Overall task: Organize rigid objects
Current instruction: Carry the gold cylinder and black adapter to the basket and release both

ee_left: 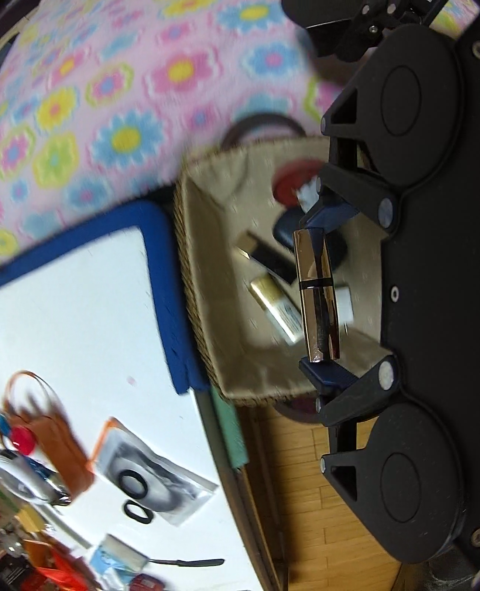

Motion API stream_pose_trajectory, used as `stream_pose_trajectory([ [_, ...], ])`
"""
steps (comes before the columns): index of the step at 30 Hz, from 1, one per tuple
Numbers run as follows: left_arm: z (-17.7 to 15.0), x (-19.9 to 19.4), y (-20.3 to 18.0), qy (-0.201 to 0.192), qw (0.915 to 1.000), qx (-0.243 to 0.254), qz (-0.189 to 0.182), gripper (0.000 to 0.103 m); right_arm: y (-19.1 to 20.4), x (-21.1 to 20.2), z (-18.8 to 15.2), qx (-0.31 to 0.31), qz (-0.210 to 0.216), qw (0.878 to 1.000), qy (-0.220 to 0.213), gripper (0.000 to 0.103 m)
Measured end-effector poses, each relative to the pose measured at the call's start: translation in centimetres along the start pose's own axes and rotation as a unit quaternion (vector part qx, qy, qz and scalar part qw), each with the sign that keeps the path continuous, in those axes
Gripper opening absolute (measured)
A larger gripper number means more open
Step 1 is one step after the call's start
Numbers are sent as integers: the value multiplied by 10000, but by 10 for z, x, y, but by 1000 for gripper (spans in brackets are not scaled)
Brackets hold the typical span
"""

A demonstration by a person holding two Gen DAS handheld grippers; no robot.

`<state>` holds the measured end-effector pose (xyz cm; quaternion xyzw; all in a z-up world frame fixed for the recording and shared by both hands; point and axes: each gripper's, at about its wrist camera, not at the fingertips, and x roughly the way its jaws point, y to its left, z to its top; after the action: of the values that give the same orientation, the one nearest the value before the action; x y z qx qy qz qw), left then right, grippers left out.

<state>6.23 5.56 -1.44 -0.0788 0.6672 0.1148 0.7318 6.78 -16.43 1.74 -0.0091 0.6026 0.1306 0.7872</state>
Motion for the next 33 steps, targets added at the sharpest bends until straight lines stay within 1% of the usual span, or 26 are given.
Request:
stream_pose_trajectory([
  [3,1,14,16,221,9996,-75,-131,68,28,14,7,-184,48,9997,153,67],
  [9,2,39,31,548,9981,-150,-240,68,59,41,15,-373,46,9985,388,67],
  [15,3,58,42,809,9957,-294,-341,68,77,66,19,-474,85,9969,628,68],
  [18,3,63,45,863,9952,-317,-342,69,80,74,20,-485,71,9966,663,66],
  [22,4,67,48,905,9946,-369,-361,73,82,82,23,-474,77,9964,702,68],
  [27,3,63,47,900,9947,-415,-274,73,78,77,22,-320,-21,9983,488,68],
  [30,5,52,41,836,9954,-376,-269,72,70,61,19,-119,-181,9997,124,68],
  [33,6,33,27,691,9967,-312,-286,72,59,39,16,110,-310,9991,-258,68],
])
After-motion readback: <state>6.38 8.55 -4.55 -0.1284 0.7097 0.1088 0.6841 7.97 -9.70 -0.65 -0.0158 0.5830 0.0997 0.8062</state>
